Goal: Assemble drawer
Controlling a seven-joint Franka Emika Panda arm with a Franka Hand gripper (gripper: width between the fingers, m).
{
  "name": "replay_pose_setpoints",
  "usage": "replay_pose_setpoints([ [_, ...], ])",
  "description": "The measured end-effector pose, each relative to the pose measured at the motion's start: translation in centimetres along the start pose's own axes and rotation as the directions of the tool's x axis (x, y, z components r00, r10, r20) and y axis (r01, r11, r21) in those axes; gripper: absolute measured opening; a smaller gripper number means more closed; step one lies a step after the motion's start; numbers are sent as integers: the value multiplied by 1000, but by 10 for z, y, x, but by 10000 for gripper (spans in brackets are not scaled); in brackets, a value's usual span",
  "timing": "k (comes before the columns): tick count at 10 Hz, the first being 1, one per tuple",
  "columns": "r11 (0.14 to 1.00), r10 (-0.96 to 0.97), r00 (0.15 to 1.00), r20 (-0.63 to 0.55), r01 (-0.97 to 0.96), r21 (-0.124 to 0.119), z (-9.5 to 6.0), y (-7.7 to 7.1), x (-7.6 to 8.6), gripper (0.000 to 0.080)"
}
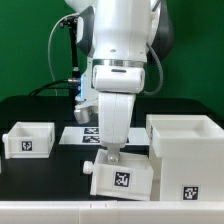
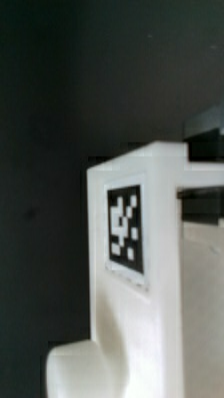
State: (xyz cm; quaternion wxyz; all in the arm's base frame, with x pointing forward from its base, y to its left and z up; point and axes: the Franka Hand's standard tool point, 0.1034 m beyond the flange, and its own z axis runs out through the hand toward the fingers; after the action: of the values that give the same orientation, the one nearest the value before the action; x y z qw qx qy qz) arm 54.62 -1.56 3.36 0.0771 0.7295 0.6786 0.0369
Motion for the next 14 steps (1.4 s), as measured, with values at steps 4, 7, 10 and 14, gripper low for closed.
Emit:
replay_pose_setpoints([
  [4, 983, 136, 988, 76, -145, 117, 1, -11, -13, 38],
  [7, 977, 124, 988, 86, -137, 161, 3, -14, -21, 38],
  [10, 977, 126, 988, 87, -138, 161, 3, -14, -20, 38],
  [14, 980, -106, 994, 34, 98, 172, 13, -8, -47, 38],
])
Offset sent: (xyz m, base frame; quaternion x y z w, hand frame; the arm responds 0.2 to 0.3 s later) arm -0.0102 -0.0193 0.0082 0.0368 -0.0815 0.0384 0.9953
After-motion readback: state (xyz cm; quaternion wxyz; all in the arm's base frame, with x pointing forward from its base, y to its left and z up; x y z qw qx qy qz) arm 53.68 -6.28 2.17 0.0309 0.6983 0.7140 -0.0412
